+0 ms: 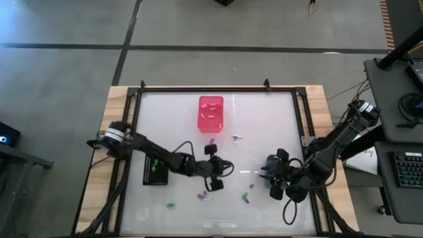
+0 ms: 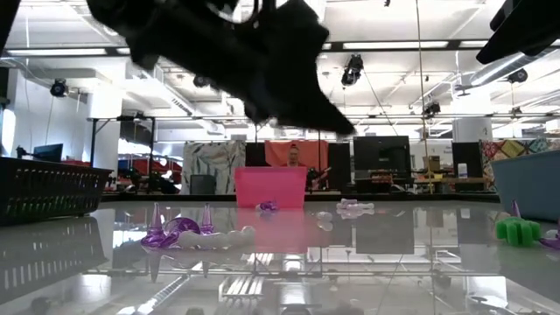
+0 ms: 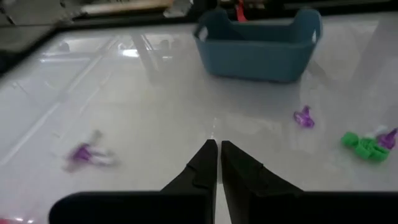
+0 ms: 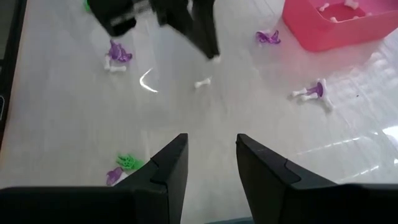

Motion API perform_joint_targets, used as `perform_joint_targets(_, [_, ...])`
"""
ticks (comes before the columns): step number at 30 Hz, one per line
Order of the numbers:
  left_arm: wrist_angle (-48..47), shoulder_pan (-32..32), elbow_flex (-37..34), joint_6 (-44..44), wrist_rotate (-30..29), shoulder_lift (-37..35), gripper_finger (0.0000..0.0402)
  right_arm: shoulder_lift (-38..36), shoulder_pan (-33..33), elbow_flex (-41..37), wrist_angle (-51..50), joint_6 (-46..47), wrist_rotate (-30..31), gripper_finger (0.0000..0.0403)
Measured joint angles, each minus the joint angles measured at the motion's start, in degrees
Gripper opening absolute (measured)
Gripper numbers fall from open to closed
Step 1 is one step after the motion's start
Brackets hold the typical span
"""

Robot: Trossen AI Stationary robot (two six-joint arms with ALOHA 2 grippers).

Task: Sort Halloween decoration
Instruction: Put the bone toy into the red bin

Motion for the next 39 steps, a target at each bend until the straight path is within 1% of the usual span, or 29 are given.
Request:
perform_joint_targets(4, [-5.54, 2.08, 0.01, 3.98, -0.08, -5.73, 0.0000, 0.00, 0.00, 0.00, 0.28, 0.55, 3.07, 0.0128])
perform_joint_targets(8, [-11.65, 5.70, -0.03, 8.74, -0.08, -11.16, 0.0000, 0.00, -0.09, 0.00, 0.28, 0.31, 4.45, 0.0128])
perform_joint_targets(13, [-18.57, 13.04, -0.03, 13.66, 0.22, -16.41, 0.0000, 0.00, -0.11, 0.00, 0.31, 0.09, 5.57, 0.0128])
perform_joint_targets(15, [-21.27, 17.19, -0.03, 14.73, 1.61, -17.32, 0.0000, 0.00, -0.11, 0.00, 0.29, 0.06, 5.82, 0.0128])
perform_joint_targets(20, [-24.47, 28.63, -0.03, 14.08, 4.69, -16.52, 0.0000, 0.00, -0.66, 0.00, 0.32, 0.07, 5.90, 0.0128])
perform_joint_targets(23, [-24.39, 34.58, -0.03, 11.94, 10.11, -15.03, 0.0000, 0.00, -1.18, 0.00, 0.29, 0.07, 5.88, 0.0128])
perform_joint_targets(27, [-24.01, 40.00, 0.03, 8.04, 17.05, -12.81, 0.0000, 0.00, -2.03, 0.00, 0.25, -0.09, 5.88, 0.0128])
perform_joint_targets(29, [-24.20, 41.56, 0.03, 6.29, 18.48, -12.08, 0.0000, 0.00, -2.56, 0.00, 0.23, -0.10, 5.88, 0.0127])
perform_joint_targets(33, [-23.94, 42.69, 0.03, 4.23, 18.50, -11.98, 0.0002, 0.00, -3.53, 0.00, 0.29, -0.05, 5.80, 0.0127])
perform_joint_targets(39, [-24.03, 42.69, 0.03, 4.24, 18.52, -12.33, 0.0034, 0.00, -5.75, 0.00, 0.28, 4.73, 4.59, 0.0128])
